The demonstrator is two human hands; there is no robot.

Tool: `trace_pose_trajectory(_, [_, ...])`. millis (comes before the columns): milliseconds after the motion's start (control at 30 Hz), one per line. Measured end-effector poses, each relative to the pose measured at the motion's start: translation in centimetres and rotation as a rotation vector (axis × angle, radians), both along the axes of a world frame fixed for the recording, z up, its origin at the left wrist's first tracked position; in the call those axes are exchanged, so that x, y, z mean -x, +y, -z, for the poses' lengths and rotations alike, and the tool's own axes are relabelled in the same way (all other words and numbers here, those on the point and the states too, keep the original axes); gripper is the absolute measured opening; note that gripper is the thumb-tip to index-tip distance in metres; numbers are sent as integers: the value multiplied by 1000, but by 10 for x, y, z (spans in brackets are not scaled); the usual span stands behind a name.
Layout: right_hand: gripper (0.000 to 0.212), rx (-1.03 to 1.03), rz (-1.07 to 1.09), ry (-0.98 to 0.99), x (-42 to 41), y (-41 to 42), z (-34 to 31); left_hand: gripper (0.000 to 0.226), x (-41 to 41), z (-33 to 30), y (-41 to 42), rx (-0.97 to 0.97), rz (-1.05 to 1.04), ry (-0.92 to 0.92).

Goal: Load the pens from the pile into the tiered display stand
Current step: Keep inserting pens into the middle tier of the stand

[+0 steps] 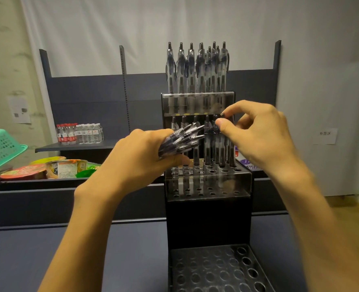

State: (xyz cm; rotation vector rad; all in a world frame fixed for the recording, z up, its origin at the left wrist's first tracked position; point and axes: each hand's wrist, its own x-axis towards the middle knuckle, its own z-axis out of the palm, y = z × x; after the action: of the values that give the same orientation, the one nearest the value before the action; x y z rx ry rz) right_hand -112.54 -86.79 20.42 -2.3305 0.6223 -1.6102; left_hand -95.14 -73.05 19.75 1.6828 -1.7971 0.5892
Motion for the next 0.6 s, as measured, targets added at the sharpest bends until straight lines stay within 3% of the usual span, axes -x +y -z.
trace_pose_trajectory(167, [35, -17, -65, -5, 5, -1, -2, 24, -1, 0, 2, 1, 19, 26])
trace_pose_trajectory(300, [19, -54, -200, 12, 8, 3, -5, 45, -2, 1, 0, 15, 21, 25])
trace_pose_trajectory(433, [12, -103, -405, 170, 9, 10, -6, 50, -2, 1, -1, 8, 18, 22])
trace_pose_trajectory(600, [15, -161, -541, 202, 12, 14, -8, 50, -2, 1, 0, 0, 25, 41])
